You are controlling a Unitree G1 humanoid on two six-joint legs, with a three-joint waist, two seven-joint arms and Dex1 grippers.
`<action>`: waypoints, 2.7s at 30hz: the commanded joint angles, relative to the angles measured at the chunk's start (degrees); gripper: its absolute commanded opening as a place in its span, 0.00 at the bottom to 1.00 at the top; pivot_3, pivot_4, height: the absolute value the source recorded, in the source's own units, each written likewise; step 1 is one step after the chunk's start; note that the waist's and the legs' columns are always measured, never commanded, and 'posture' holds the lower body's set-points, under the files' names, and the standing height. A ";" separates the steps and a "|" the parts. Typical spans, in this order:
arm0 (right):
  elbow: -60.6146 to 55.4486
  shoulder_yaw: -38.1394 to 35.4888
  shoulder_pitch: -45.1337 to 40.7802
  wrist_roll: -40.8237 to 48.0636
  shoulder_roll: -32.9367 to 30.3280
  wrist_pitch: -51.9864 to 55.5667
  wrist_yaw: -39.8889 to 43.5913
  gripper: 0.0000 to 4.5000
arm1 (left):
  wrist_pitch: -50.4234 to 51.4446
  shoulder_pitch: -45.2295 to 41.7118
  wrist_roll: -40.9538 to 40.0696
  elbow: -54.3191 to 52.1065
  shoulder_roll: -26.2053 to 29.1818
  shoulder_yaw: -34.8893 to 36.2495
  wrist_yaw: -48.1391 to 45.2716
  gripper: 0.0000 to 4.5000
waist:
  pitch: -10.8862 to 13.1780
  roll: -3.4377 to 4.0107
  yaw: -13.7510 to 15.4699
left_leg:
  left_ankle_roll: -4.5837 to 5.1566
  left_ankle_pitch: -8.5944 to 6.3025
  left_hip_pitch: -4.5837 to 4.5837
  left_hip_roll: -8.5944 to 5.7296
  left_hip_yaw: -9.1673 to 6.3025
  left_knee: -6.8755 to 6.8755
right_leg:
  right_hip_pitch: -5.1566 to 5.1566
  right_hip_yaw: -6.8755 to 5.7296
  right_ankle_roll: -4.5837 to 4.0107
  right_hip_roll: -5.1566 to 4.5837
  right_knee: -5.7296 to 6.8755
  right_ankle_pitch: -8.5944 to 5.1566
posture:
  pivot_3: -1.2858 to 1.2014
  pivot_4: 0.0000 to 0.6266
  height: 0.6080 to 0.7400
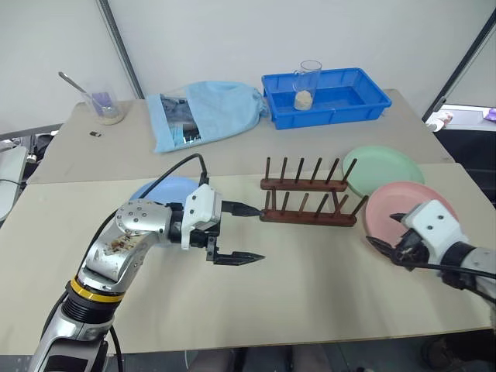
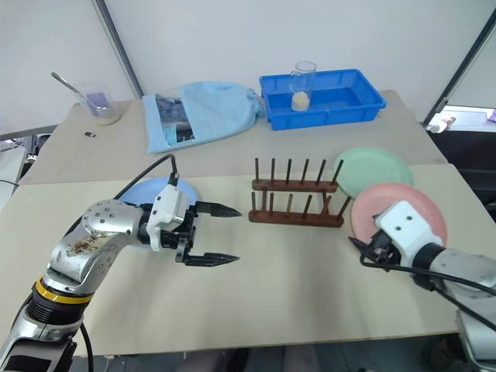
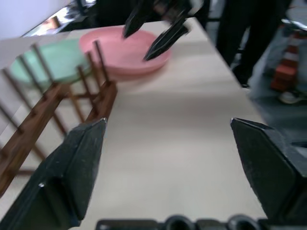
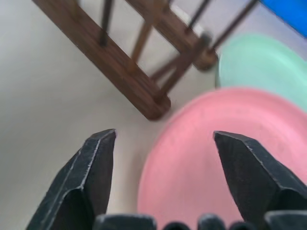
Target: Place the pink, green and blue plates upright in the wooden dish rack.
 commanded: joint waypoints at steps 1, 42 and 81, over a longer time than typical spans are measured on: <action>-0.39 3.17 -2.19 -4.45 1.74 1.20 -5.93 0.81 | -0.49 -2.13 -1.05 -0.20 -0.44 -0.10 -0.91 1.00 | 0.00 0.00 0.07 | 0.00 0.00 0.00 -0.01 0.00 0.00 | 0.00 0.01 0.00 -0.02 0.00 0.00 | 0.52 0.24 1.00; -8.95 -23.22 -34.92 28.06 9.21 24.69 0.97 0.00 | -5.45 -7.79 0.69 11.71 -6.84 1.72 1.44 1.00 | 0.05 -0.09 0.10 | 0.08 -0.03 -0.02 -0.01 0.00 0.00 | 0.08 -0.03 0.00 0.06 -0.19 0.02 | 0.52 0.24 1.00; 26.88 -17.83 -34.28 90.67 2.01 20.94 -35.30 0.00 | -1.44 -7.89 -5.09 7.66 -7.25 2.89 0.35 1.00 | 0.04 -0.06 -1.28 | 0.17 -0.06 -0.09 0.00 0.00 -0.11 | 0.04 -0.02 -0.01 0.01 -0.45 0.18 | 0.52 0.24 1.00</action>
